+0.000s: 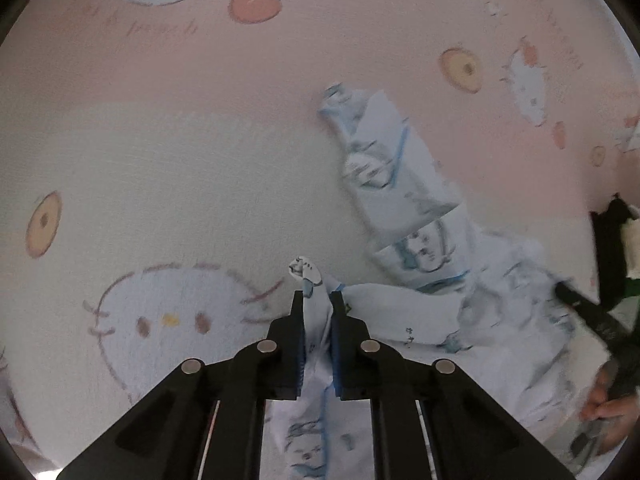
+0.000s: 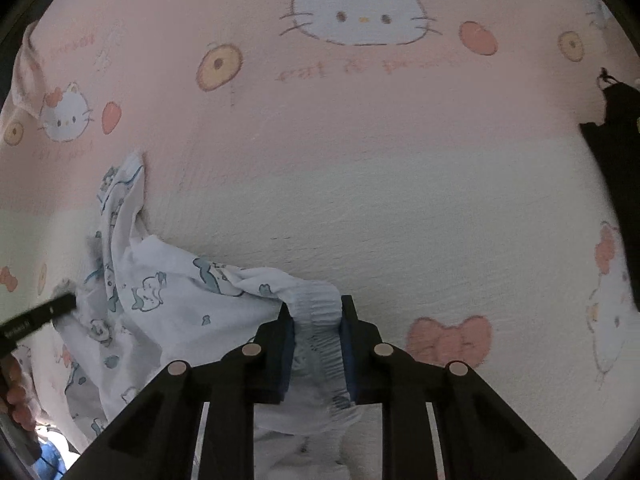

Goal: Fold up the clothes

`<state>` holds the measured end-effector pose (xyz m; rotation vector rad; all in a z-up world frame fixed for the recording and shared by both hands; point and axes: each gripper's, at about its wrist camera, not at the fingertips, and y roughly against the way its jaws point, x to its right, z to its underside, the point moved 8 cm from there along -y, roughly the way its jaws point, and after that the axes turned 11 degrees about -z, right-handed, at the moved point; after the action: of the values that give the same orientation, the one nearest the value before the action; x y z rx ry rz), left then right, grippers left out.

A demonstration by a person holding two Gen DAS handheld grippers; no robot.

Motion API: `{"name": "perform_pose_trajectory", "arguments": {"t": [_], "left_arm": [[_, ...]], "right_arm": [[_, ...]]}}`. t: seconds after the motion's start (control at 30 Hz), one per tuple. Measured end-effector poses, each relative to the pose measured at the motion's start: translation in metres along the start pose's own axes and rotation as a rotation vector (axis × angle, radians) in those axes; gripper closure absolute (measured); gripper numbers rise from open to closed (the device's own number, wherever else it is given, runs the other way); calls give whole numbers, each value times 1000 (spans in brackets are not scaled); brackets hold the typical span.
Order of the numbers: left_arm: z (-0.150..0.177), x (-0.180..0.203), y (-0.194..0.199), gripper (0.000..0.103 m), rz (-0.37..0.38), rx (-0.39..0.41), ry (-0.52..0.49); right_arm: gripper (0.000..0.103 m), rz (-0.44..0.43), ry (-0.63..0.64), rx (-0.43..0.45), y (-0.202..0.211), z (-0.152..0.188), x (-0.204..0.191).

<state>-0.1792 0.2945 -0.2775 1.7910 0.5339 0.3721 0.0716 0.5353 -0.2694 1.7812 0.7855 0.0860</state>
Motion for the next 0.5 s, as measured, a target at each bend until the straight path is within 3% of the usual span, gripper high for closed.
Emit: {"name": "perform_pose_trajectory", "arguments": {"t": [0.37, 0.5], "left_arm": [[33, -9, -4, 94, 5, -54, 59], [39, -6, -1, 95, 19, -33, 49]], "right_arm": [[86, 52, -72, -27, 8, 12, 27], [86, 61, -70, -46, 7, 14, 29]]}}
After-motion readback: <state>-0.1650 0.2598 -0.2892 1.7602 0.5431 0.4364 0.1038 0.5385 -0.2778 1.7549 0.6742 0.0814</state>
